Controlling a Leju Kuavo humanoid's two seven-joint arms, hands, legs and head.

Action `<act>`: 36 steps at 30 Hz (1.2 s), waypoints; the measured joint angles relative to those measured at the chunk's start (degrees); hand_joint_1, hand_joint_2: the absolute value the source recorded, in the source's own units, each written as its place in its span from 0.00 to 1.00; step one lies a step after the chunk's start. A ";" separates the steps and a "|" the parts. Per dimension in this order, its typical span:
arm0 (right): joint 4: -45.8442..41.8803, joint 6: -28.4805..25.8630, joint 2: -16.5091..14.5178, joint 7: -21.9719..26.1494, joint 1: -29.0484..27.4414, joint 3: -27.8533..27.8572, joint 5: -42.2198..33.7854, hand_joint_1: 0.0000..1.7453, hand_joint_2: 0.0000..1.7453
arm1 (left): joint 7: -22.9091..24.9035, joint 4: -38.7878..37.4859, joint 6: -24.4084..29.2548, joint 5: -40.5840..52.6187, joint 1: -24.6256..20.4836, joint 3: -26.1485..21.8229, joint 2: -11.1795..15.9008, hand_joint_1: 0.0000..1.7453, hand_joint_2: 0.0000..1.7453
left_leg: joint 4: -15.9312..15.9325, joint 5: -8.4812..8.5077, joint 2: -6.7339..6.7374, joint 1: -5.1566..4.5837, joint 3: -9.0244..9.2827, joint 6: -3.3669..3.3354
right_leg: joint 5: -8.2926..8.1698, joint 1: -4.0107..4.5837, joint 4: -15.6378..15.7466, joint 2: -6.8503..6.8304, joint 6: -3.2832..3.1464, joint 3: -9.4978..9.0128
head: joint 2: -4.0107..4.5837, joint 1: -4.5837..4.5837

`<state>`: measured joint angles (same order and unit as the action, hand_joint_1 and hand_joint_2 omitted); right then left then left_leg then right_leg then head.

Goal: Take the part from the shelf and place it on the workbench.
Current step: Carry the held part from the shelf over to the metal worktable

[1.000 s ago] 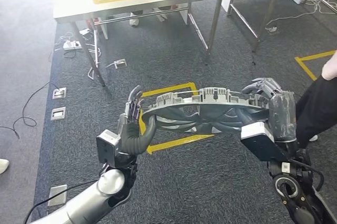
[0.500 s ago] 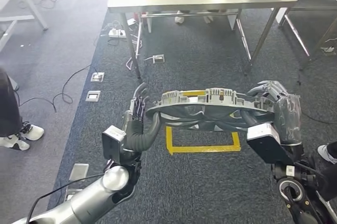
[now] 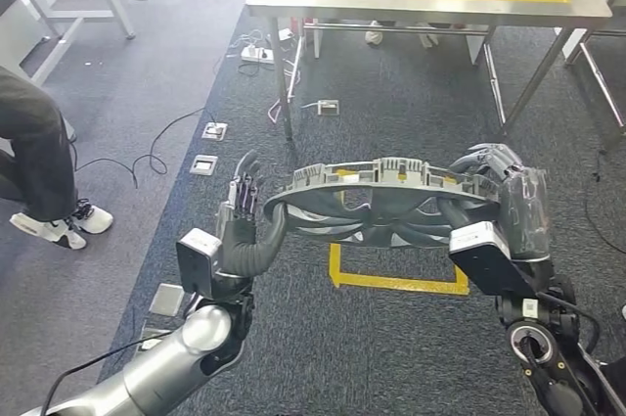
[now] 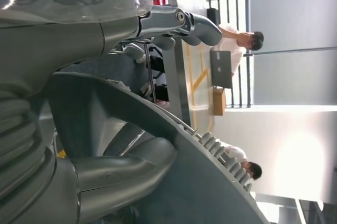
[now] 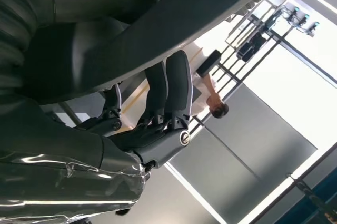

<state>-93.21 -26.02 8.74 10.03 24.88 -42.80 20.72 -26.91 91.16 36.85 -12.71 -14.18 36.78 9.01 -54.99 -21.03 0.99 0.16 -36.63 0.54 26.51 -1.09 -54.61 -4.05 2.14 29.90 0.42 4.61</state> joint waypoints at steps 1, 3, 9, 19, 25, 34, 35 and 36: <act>0.03 -0.04 0.00 0.16 -0.01 -0.03 -0.48 1.00 1.00 | -0.15 -0.01 0.09 -0.17 -0.04 0.01 0.02 0.00 1.00 | 0.06 -0.05 -0.19 0.00 0.03 -0.33 | 0.07 -0.04 0.12 -0.10 0.30 -0.15 | 0.00 -0.15; 0.10 -0.11 0.00 0.38 -0.06 -0.04 -1.19 1.00 1.00 | -0.34 -0.03 0.25 -0.48 -0.18 0.05 0.02 0.00 1.00 | 0.32 -0.17 -0.40 0.13 0.41 -0.80 | 0.66 -0.20 -0.32 0.78 0.54 0.02 | 0.00 -0.44; 0.34 -0.27 0.00 0.52 -0.11 -0.07 -1.68 1.00 1.00 | -0.44 -0.13 0.34 -0.73 -0.46 0.42 -0.09 0.00 1.00 | -0.01 -0.83 -0.96 -0.25 0.84 -1.14 | 0.46 -0.15 0.62 1.64 -1.85 -0.46 | 0.00 -1.44; 0.74 -0.44 0.00 0.56 -0.11 -0.22 -1.61 1.00 1.00 | -0.69 -0.31 0.38 -0.98 -0.56 1.05 0.02 0.00 1.00 | -0.09 -0.95 -0.94 -0.29 0.81 -1.31 | 0.38 -0.24 1.09 1.65 0.15 -0.64 | 0.00 -1.44; 1.11 -0.85 0.00 0.59 -0.12 -0.63 -1.42 1.00 1.00 | -0.93 -0.64 0.49 -2.20 -0.87 1.85 0.04 0.00 1.00 | -0.04 -0.89 -0.91 -0.09 0.84 -1.22 | 0.39 0.02 1.08 1.66 0.19 -0.64 | 0.00 -1.44; 1.02 -1.12 0.00 0.47 -0.15 -0.76 -1.12 1.00 1.00 | -1.05 -0.66 -0.73 -3.24 -0.99 2.13 0.13 0.00 1.00 | 2.48 -0.61 -1.17 0.66 3.01 -2.17 | 2.87 -0.26 -3.34 2.99 1.15 0.90 | 0.00 -1.73; 1.04 -1.21 0.00 0.46 -0.22 -0.76 -1.12 1.00 1.00 | -1.10 -0.68 -0.94 -3.31 -1.03 2.14 0.10 0.00 1.00 | 2.62 -0.71 -1.21 0.62 3.30 -2.25 | 4.43 -0.30 -7.53 3.49 1.28 3.03 | 0.00 -1.90; 1.07 -1.28 0.00 0.46 -0.36 -0.76 -1.13 1.00 1.00 | -1.12 -0.71 -1.13 -3.36 -1.01 2.14 0.07 0.00 1.00 | 2.60 -0.85 -1.31 0.65 3.48 -2.27 | 5.71 -0.42 -11.80 3.71 1.45 5.47 | 0.00 -2.01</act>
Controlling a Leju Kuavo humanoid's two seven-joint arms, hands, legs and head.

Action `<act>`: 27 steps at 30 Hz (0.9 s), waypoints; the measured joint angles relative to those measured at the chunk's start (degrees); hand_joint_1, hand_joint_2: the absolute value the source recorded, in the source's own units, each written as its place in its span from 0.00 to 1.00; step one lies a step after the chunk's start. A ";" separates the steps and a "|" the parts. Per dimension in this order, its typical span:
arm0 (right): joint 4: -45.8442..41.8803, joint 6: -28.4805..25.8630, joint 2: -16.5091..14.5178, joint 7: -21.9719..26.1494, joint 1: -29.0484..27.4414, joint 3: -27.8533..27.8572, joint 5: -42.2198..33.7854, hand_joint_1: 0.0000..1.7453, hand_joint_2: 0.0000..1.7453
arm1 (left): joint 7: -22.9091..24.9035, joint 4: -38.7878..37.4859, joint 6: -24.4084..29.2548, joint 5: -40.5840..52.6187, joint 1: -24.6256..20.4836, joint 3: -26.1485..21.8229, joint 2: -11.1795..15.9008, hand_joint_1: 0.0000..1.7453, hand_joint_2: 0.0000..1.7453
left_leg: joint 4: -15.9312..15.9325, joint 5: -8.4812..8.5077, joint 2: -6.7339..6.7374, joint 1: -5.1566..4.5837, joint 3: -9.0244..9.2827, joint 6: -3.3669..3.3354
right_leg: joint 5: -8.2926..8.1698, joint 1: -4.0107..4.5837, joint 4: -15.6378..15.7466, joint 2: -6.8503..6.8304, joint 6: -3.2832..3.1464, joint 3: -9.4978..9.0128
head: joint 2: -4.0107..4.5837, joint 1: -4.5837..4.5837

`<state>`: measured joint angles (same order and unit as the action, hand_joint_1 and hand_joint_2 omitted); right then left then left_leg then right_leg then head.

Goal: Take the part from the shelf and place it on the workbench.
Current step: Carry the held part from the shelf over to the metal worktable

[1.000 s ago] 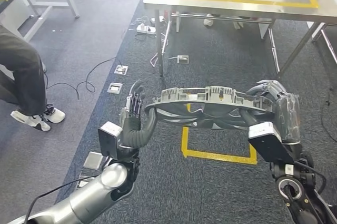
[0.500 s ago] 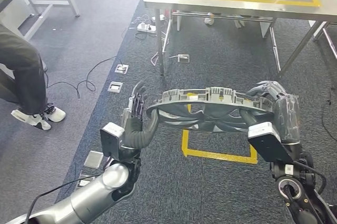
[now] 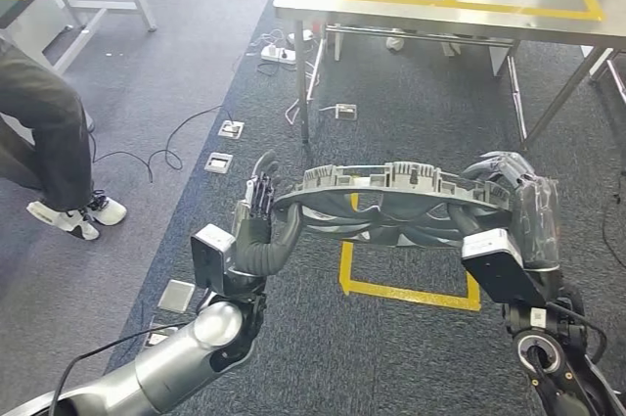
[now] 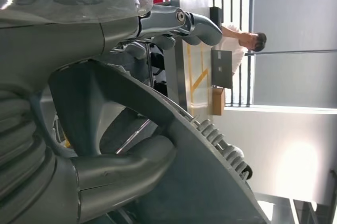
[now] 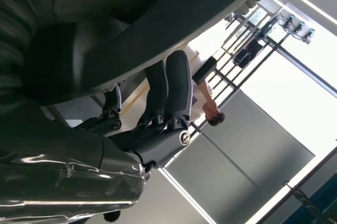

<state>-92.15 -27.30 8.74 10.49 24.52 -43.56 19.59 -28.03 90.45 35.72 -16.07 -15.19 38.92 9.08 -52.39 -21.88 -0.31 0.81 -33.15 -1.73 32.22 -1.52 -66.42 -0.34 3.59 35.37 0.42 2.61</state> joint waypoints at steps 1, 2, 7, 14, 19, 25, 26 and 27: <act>0.04 -0.03 0.00 0.02 -0.22 0.00 -0.01 1.00 1.00 | -0.01 -0.04 -0.12 -0.03 0.08 0.01 -0.04 0.00 1.00 | -0.04 -0.18 -0.15 0.07 0.18 0.12 | 0.41 -0.11 -2.97 0.10 0.20 1.93 | 0.00 -0.03; 0.09 -0.04 0.00 0.05 -0.41 0.00 -0.01 1.00 1.00 | -0.02 -0.09 -0.21 -0.06 0.15 0.03 -0.05 0.00 1.00 | -0.14 -0.42 -0.36 0.22 0.40 0.35 | -0.33 -0.29 -3.84 0.12 0.43 2.93 | 0.00 -0.05; 0.32 -0.13 0.00 0.31 -0.55 -0.01 -0.09 1.00 1.00 | -0.16 -0.20 -0.27 0.01 0.09 0.07 -0.13 0.00 1.00 | -2.34 -2.33 -1.44 0.95 0.57 2.68 | -8.14 -1.29 9.94 0.77 1.42 -2.19 | 0.00 -0.45; 0.37 -0.30 0.00 0.62 -0.66 0.03 -0.21 1.00 1.00 | -0.16 -0.22 -0.27 0.06 -0.22 0.24 -0.01 0.00 1.00 | -11.92 -6.07 -0.19 0.94 -4.75 4.21 | -6.76 -0.75 10.28 0.88 -1.94 -3.23 | 0.00 0.67; 0.37 -0.33 0.00 0.62 -0.80 0.01 -0.22 1.00 1.00 | -0.09 -0.25 -0.25 0.06 -0.17 0.43 0.10 0.00 1.00 | -16.27 -3.04 -0.05 -0.08 -10.39 2.24 | -5.41 0.62 10.34 0.82 -2.98 -4.69 | 0.00 1.66; 0.28 -0.67 0.00 0.32 -0.86 0.02 -0.21 1.00 1.00 | 0.44 -0.20 -0.20 0.20 -0.61 0.74 0.21 0.00 1.00 | -2.30 1.01 0.11 -2.08 -4.00 -0.88 | -4.46 0.72 11.02 0.68 -1.97 -6.52 | 0.00 1.64; 0.26 -0.67 0.00 0.28 -0.89 0.03 -0.21 1.00 1.00 | 0.51 -0.20 -0.17 0.28 -0.62 0.78 0.21 0.00 1.00 | -1.66 0.88 0.03 -1.89 -3.22 -0.89 | -4.25 0.73 10.79 0.62 -1.70 -6.76 | 0.00 1.76; 0.24 -0.68 0.00 0.27 -0.83 0.04 -0.21 1.00 1.00 | 0.57 -0.20 -0.16 0.38 -0.66 0.81 0.20 0.00 1.00 | -1.16 0.71 -0.02 -1.65 -2.34 -0.94 | -3.64 0.76 9.77 0.59 -1.51 -6.48 | 0.00 1.62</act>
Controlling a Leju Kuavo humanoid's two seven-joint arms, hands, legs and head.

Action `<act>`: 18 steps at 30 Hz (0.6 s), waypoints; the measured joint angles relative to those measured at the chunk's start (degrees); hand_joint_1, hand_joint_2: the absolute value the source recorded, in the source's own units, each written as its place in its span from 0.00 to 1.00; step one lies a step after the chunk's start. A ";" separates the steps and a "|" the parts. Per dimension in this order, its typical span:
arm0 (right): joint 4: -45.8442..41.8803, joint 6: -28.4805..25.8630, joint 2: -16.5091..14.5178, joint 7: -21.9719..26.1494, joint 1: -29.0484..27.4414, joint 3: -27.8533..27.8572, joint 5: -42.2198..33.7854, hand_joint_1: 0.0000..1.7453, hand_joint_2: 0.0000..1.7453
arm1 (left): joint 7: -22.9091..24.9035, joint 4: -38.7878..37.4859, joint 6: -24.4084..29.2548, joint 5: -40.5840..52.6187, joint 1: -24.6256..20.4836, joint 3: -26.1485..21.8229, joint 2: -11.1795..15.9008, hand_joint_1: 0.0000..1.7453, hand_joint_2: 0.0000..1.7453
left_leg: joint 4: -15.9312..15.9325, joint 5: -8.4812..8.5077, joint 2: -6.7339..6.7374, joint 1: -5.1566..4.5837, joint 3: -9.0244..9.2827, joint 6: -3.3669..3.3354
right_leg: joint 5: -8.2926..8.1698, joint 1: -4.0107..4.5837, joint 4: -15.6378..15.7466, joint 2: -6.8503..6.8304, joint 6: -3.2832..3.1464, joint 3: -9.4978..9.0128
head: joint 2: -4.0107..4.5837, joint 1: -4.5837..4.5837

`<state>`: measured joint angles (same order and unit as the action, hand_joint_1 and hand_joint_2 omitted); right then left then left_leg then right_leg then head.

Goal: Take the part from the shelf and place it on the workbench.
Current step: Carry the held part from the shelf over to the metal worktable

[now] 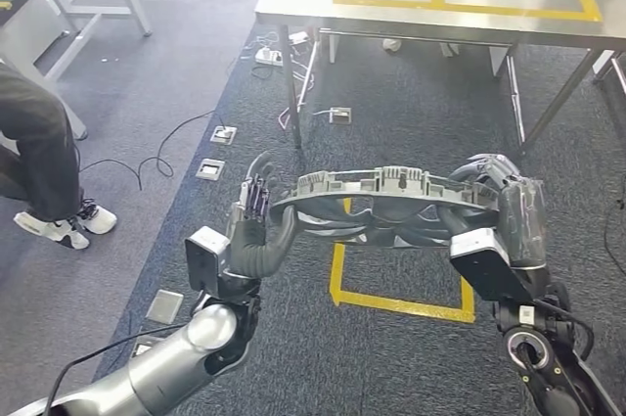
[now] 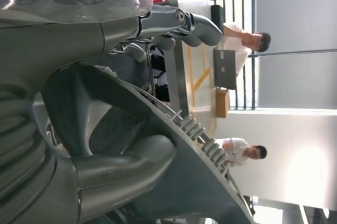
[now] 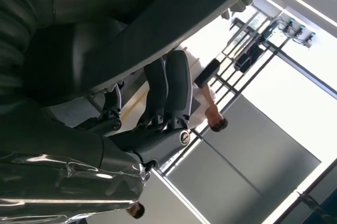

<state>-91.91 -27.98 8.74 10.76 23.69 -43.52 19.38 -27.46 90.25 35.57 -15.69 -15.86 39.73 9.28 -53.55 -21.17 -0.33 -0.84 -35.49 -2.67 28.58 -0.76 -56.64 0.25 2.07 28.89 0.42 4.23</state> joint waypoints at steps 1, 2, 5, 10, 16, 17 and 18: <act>-0.01 -0.01 0.00 0.01 0.11 0.01 -0.04 1.00 1.00 | 0.02 0.00 0.03 0.12 -0.05 0.03 -0.03 0.00 1.00 | 0.36 -0.16 -0.05 0.23 0.81 -0.05 | 1.06 -0.02 -2.19 -0.02 0.12 0.99 | 0.00 -0.27; -0.01 -0.02 0.00 0.03 0.16 0.02 -0.10 1.00 1.00 | 0.07 0.00 0.04 0.21 -0.07 0.04 -0.05 0.00 1.00 | 0.53 -0.41 -0.09 0.34 1.36 -0.09 | 2.43 -0.08 -5.65 -0.02 0.28 2.86 | 0.00 -0.57; 0.00 -0.04 0.00 0.09 -0.17 0.02 -0.35 1.00 1.00 | 0.20 0.00 0.07 0.29 0.12 0.09 -0.07 0.00 1.00 | 0.50 -1.58 -0.25 0.43 2.66 0.05 | 4.97 -0.28 -14.75 -0.03 1.18 9.11 | 0.00 -1.06; 0.05 -0.04 0.01 0.10 -0.33 0.01 -0.46 1.00 1.00 | 0.20 -0.02 0.09 0.29 0.20 0.17 -0.07 0.00 1.00 | -0.08 -4.27 -0.52 0.61 5.59 1.16 | -5.45 -0.41 -0.78 -0.07 1.20 6.36 | 0.00 -1.49; -0.01 -0.04 0.00 0.26 -0.12 0.03 -0.55 1.00 1.00 | 0.19 -0.02 0.10 0.37 -0.05 0.25 -0.02 0.00 1.00 | -4.78 -5.95 -0.36 0.63 3.60 3.21 | -5.52 -0.47 2.17 -0.11 -1.48 4.01 | 0.00 -0.95; -0.02 -0.03 0.00 0.36 -0.03 0.03 -0.62 1.00 1.00 | 0.17 -0.02 0.09 0.42 -0.09 0.25 0.01 0.00 1.00 | -8.39 -6.78 -0.23 0.80 1.36 3.55 | -5.27 -0.51 2.32 -0.12 -1.69 3.60 | 0.00 -0.73; -0.01 -0.01 0.00 0.45 0.03 0.03 -0.70 1.00 1.00 | 0.16 -0.02 0.07 0.46 -0.08 0.25 0.03 0.00 1.00 | -12.44 -7.99 -0.16 0.92 -1.43 3.82 | -4.96 -0.52 2.35 -0.14 -1.85 3.31 | 0.00 -0.51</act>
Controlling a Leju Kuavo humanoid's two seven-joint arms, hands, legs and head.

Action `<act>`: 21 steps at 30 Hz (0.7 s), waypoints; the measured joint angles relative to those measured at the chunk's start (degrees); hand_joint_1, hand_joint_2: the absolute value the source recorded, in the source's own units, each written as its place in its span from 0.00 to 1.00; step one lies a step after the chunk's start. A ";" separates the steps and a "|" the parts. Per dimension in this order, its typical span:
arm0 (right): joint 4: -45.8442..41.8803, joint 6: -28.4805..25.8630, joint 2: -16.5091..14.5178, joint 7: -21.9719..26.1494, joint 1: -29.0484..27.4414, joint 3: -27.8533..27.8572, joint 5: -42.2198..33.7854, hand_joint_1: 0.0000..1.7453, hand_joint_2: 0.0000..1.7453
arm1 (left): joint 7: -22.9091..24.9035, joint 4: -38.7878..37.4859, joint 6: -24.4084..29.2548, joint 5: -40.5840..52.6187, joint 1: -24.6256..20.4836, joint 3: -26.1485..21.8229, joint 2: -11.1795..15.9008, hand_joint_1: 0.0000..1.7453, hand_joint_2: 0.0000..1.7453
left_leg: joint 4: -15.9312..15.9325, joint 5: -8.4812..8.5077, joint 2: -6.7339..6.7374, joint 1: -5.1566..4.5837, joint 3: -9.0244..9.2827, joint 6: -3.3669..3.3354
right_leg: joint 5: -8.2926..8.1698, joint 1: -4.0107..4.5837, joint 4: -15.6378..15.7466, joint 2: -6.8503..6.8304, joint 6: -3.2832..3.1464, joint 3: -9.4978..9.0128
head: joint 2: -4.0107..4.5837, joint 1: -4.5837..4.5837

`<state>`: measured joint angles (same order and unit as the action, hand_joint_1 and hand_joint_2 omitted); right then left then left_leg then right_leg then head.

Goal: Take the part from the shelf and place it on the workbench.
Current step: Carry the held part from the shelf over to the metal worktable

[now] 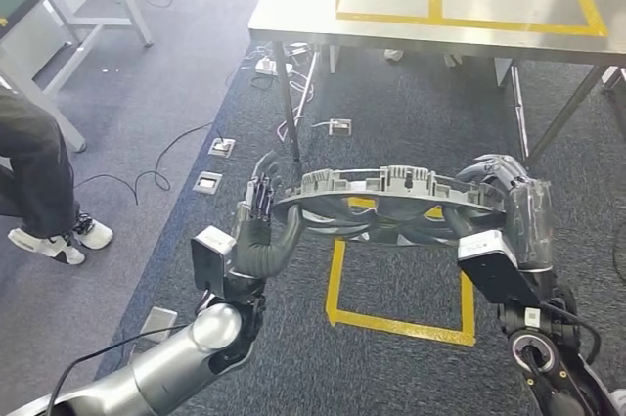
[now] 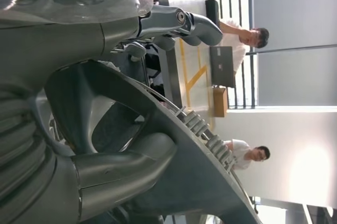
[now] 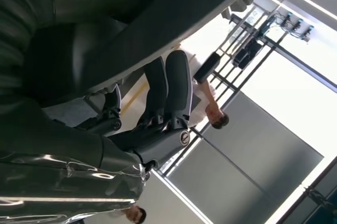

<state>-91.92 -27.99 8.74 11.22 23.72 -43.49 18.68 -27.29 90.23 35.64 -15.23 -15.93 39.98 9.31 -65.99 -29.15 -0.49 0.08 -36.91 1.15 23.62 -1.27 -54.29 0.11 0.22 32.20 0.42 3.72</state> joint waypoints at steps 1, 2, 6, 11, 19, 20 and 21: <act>0.01 0.02 0.00 0.09 0.00 -0.01 -0.05 1.00 1.00 | 0.01 -0.01 -0.02 0.01 0.06 0.00 0.04 0.00 1.00 | -3.46 -1.23 0.03 0.14 -2.74 0.19 | 0.35 0.01 0.00 0.01 -0.07 -0.29 | 0.00 0.14; 0.01 0.03 0.00 0.14 -0.03 -0.02 -0.09 1.00 1.00 | 0.01 -0.01 -0.04 0.03 0.14 0.00 0.08 0.00 1.00 | -5.37 -1.84 0.04 0.22 -4.81 0.23 | 0.74 0.03 0.00 0.04 -0.09 -0.66 | 0.00 0.26; 0.02 0.04 0.00 0.20 0.01 -0.02 -0.10 1.00 1.00 | 0.02 -0.01 -0.05 0.06 0.21 0.00 0.21 0.00 1.00 | 5.23 6.51 0.13 0.07 -3.59 -0.97 | 2.73 0.21 0.06 0.16 0.25 -3.16 | 0.00 0.84; 0.01 0.11 0.00 0.27 0.06 -0.01 -0.19 1.00 1.00 | 0.04 0.02 -0.05 0.10 0.16 0.01 0.31 0.00 1.00 | 12.08 9.66 0.18 -0.51 -0.64 -2.42 | 4.41 0.34 0.02 0.33 1.80 -4.54 | 0.00 0.60; 0.02 0.43 0.00 0.31 0.02 0.02 -0.67 1.00 1.00 | 0.04 0.04 -0.17 0.29 0.28 0.00 0.28 0.00 1.00 | 12.34 6.66 -0.23 -0.48 3.72 -3.58 | 9.34 0.29 -16.08 0.16 2.61 6.16 | 0.00 -0.66; 0.02 0.56 0.00 0.34 0.02 0.02 -0.84 1.00 1.00 | 0.04 0.04 -0.20 0.37 0.30 0.00 0.30 0.00 1.00 | 12.31 6.09 -0.31 -0.53 4.52 -3.51 | 6.64 0.31 -12.69 0.17 2.46 5.47 | 0.00 -0.73; 0.03 0.69 0.00 0.39 0.05 0.02 -1.03 1.00 1.00 | 0.05 0.04 -0.24 0.47 0.31 0.00 0.32 0.00 1.00 | 12.26 5.53 -0.37 -0.58 5.25 -3.42 | 3.16 0.36 -8.45 0.17 2.22 4.52 | 0.00 -0.87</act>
<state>-91.89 -27.30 8.74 11.61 23.77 -43.47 17.65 -27.24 90.27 35.40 -14.76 -15.62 39.98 9.63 -53.73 -23.62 -0.85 -0.51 -31.67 -2.27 26.78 -0.92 -62.74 0.29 2.44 36.72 0.42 2.85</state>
